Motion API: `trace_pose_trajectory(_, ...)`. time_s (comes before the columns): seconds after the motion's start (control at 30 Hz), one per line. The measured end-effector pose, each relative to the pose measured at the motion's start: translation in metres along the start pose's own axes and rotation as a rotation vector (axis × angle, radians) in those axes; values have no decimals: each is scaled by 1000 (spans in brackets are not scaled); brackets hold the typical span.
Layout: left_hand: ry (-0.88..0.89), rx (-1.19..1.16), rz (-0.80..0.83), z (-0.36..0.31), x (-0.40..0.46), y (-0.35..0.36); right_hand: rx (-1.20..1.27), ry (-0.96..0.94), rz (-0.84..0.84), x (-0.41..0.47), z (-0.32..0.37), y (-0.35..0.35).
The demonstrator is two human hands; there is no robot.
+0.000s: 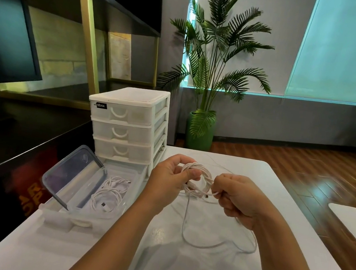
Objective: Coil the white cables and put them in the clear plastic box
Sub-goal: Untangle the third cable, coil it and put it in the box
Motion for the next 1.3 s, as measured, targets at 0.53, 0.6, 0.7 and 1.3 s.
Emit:
trace_pose_trajectory(0.53,165,224,-144,-3,1,-12,-170,-32,-22,0,-2,-3)
trace_pose_trajectory(0.6,183,242,-214,-6,0,-18,-231,-53,-48,0,-2,-5)
trace_pose_trajectory(0.7,108,95,-244,-6,1,-20,-203,-109,-112,3,0,-6)
trace_pose_trajectory(1.3,82,240,-184,7,-8,6,340,114,36,9,-12,18)
Point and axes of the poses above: each hand's wrist, its own x-axis towards the middle knuckle, its own y-axis out of the palm, z = x × y, the point moved 5 cm from there along x, towards the middle knuckle, and after that the axes turned 10 degrees about y, right-handed, at the moved point
